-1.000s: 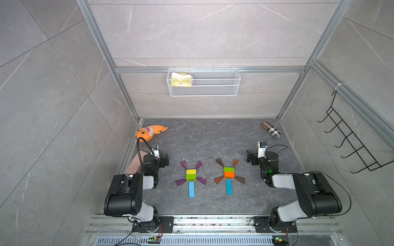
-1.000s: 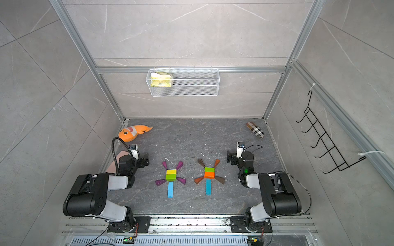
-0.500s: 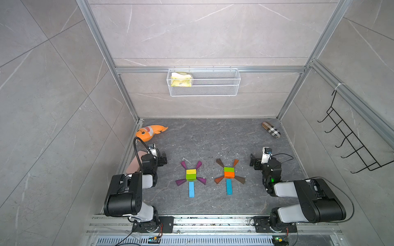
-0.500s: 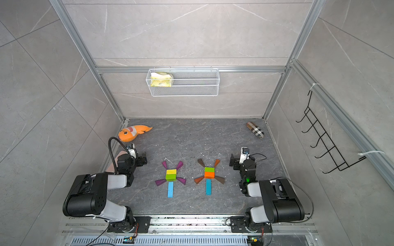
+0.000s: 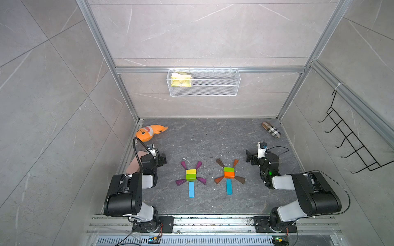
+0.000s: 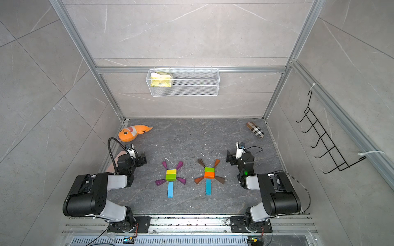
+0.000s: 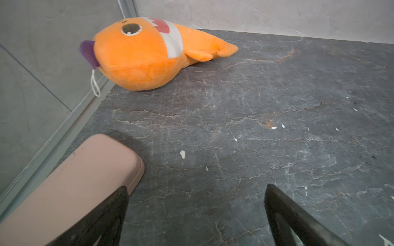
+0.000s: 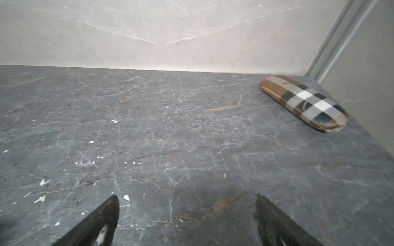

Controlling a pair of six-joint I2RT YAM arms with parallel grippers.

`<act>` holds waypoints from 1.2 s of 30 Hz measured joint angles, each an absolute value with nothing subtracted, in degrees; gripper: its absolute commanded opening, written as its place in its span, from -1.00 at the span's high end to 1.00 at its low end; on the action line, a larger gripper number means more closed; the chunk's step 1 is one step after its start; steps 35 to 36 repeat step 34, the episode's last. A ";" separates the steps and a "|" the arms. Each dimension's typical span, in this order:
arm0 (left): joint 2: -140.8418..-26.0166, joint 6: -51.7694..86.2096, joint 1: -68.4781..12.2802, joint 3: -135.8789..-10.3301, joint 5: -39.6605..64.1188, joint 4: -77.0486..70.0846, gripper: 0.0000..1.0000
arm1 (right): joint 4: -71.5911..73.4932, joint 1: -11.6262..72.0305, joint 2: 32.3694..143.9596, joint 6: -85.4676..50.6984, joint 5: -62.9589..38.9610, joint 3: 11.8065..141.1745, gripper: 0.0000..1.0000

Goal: Assemble a small pinwheel with building blocks
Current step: Reset both arms

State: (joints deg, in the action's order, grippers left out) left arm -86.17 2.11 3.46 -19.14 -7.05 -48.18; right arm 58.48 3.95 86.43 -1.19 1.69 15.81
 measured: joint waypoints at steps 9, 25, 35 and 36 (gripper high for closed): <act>-86.06 1.43 3.16 -15.31 -3.90 -52.12 -0.99 | 61.80 4.89 86.41 -0.99 1.21 14.24 -0.99; -86.08 0.47 3.42 -19.70 -1.45 -47.46 -1.00 | 52.86 4.14 86.87 -0.14 -1.74 19.84 -0.99; -86.08 0.47 3.42 -19.70 -1.45 -46.52 -0.99 | 50.74 4.19 86.91 -0.14 -1.28 19.84 -0.99; -86.08 0.47 3.42 -19.70 -1.45 -46.52 -0.99 | 50.74 4.19 86.91 -0.14 -1.28 19.84 -0.99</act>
